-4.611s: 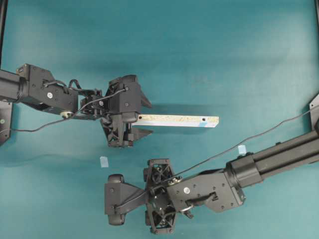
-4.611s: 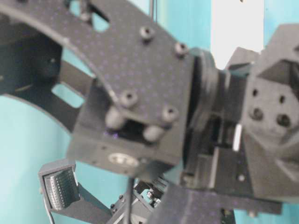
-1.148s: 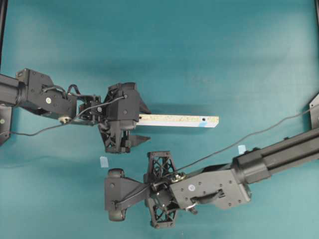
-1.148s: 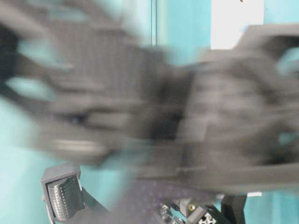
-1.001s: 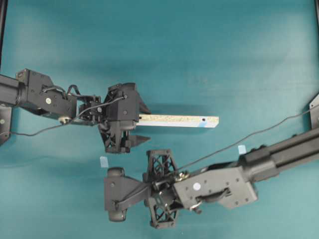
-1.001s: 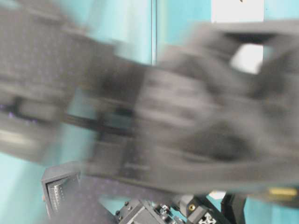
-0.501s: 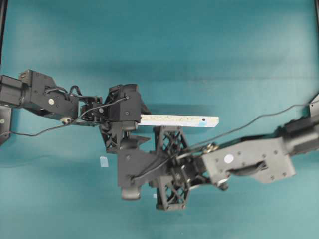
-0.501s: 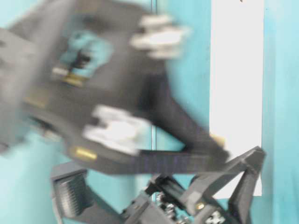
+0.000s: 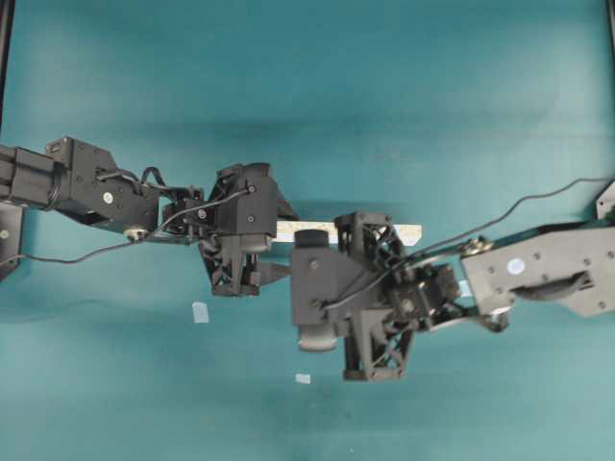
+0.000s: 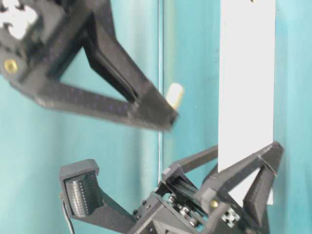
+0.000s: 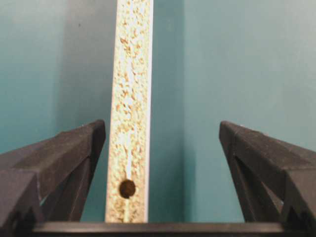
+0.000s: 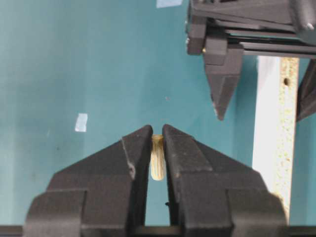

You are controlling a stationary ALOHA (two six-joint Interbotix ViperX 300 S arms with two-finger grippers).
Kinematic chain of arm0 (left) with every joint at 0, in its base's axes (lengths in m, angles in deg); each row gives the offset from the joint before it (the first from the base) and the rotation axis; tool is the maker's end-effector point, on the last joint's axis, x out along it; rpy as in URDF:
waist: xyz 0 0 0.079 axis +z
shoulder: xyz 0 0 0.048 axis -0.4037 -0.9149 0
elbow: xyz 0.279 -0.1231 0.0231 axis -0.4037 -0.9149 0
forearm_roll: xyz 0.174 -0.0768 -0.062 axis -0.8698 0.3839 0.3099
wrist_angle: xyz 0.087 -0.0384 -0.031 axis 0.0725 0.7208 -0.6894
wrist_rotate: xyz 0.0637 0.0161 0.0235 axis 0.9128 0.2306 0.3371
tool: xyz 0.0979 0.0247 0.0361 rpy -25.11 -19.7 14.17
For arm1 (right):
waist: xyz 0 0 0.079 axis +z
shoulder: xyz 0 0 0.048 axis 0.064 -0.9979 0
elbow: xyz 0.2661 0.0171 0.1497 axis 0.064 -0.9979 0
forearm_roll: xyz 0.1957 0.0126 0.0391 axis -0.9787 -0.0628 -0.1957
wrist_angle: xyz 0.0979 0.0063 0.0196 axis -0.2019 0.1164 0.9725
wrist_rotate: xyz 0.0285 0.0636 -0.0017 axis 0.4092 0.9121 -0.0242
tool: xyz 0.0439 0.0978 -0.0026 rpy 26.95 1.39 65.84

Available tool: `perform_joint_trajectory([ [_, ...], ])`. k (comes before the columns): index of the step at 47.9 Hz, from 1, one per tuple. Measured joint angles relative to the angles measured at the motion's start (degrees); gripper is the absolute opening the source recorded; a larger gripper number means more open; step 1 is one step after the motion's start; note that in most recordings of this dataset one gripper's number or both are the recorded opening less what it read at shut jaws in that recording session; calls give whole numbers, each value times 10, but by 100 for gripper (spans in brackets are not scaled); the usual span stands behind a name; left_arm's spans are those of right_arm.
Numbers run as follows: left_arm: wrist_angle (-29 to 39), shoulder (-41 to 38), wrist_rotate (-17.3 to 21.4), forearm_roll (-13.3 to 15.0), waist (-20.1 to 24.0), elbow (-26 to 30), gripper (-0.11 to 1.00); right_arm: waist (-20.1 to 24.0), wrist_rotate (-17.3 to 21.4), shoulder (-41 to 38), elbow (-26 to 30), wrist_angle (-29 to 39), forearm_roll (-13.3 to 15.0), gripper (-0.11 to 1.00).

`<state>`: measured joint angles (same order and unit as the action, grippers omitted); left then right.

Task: Insert the rod into the hole on the wooden board.
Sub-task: 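Lift the dowel with the right gripper toward the board's right end, then align the held dowel with the hole near the board's right end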

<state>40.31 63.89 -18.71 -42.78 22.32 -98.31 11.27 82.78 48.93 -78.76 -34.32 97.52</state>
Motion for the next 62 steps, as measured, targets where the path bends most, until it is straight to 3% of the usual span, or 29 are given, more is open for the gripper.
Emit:
perform_joint_trajectory([
  [10,-9,0,3,0,10,1,91,-4,0,12,-18,-26,0,10],
  [20,-10,0,35,0,13,-2,90,-4,-1,13,-28,-46,3,10],
  [29,-10,0,40,-1,13,-2,84,-4,2,26,-55,-59,45,10],
  [35,-10,0,41,-1,15,-2,76,-10,4,45,-81,-82,55,10],
  [51,-12,0,42,-1,25,-2,70,-63,39,105,-192,-261,57,10],
  [62,-12,0,42,0,30,-2,69,-89,40,127,-243,-338,57,10],
])
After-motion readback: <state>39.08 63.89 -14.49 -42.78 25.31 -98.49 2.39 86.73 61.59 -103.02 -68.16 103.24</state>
